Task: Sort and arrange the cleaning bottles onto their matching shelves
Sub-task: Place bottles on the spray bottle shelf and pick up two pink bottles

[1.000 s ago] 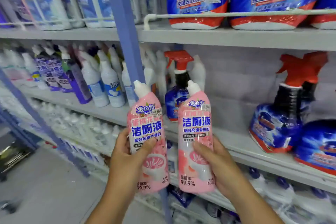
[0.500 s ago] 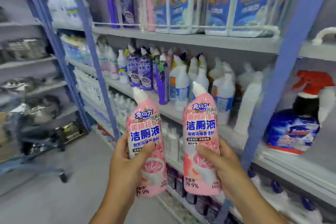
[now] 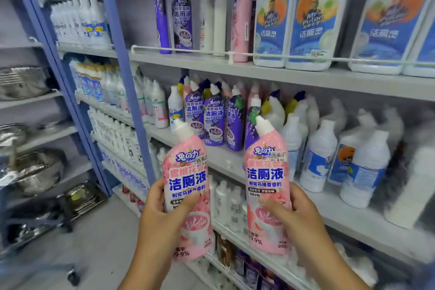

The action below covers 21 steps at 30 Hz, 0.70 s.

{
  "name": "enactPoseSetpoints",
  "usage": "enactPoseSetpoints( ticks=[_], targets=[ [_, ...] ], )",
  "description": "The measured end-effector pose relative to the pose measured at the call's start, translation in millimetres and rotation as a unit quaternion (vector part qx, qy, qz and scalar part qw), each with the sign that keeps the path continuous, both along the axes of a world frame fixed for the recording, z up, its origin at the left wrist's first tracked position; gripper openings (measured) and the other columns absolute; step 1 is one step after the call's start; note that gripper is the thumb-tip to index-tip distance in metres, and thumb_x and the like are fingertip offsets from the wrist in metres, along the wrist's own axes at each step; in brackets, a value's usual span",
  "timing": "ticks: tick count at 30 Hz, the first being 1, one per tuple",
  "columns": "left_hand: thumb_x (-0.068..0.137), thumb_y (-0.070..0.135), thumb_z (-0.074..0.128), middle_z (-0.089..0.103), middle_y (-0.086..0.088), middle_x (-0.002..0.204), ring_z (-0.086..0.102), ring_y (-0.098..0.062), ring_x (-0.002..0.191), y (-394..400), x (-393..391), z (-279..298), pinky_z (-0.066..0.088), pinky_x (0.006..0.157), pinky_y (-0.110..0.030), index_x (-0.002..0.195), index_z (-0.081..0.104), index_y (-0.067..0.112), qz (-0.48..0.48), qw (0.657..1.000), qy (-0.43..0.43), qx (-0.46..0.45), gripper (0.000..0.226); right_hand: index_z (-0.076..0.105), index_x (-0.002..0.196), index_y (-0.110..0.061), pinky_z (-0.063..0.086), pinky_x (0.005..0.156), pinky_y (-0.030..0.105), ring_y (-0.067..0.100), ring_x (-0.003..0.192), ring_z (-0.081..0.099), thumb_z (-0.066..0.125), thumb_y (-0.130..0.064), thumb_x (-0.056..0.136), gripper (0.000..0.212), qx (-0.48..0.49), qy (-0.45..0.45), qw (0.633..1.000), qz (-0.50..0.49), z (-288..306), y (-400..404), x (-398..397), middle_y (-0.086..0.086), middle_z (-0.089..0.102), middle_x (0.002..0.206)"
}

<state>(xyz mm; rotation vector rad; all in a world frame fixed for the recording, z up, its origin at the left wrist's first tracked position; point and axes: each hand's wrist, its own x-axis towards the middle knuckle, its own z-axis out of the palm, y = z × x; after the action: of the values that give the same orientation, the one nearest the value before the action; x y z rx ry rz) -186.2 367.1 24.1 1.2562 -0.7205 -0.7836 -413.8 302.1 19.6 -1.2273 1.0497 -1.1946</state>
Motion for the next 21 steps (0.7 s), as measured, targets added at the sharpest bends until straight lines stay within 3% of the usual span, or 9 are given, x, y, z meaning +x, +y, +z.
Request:
enactPoseSetpoints(
  ticks=[6,12,15,21],
  targets=[
    [0.079,0.011,0.083,0.08,0.003,0.095,0.078,-0.024,0.086,-62,32,3,0.06,0.077,-0.043,0.111,0.062,0.029,-0.001,1.0,-0.019,0.004,0.043,0.071,0.107,-0.026,0.06,0.079,0.041,0.02,0.087,0.077,0.081,-0.01,0.082,0.032,-0.05,0.006,0.999,-0.004,9,-74,50,-0.002,0.079,0.096],
    [0.08,0.016,0.083,0.079,0.002,0.104,0.078,-0.023,0.089,-133,73,11,0.061,0.07,-0.041,0.12,0.061,0.027,-0.009,0.999,-0.047,0.003,0.047,0.068,0.107,-0.028,0.056,0.067,0.02,0.009,0.084,0.075,0.085,-0.013,0.079,0.036,-0.072,0.009,0.997,-0.021,12,-140,105,-0.01,0.078,0.094],
    [0.079,0.016,0.084,0.079,0.004,0.101,0.078,-0.019,0.085,-176,91,16,0.06,0.061,-0.033,0.118,0.061,0.028,-0.03,0.998,-0.056,-0.009,0.046,0.068,0.107,-0.03,0.057,0.069,0.02,0.006,0.084,0.074,0.086,-0.015,0.078,0.036,-0.084,0.02,0.995,-0.052,14,-173,129,-0.012,0.078,0.095],
    [0.082,0.009,0.082,0.079,0.005,0.099,0.076,-0.011,0.085,-272,132,1,0.058,0.063,-0.02,0.114,0.066,0.023,-0.105,0.989,-0.097,-0.039,0.039,0.067,0.103,-0.022,0.054,0.067,0.017,0.002,0.076,0.071,0.083,-0.001,0.078,0.036,-0.083,0.036,0.984,-0.152,-11,-224,174,-0.011,0.078,0.09]
  ],
)
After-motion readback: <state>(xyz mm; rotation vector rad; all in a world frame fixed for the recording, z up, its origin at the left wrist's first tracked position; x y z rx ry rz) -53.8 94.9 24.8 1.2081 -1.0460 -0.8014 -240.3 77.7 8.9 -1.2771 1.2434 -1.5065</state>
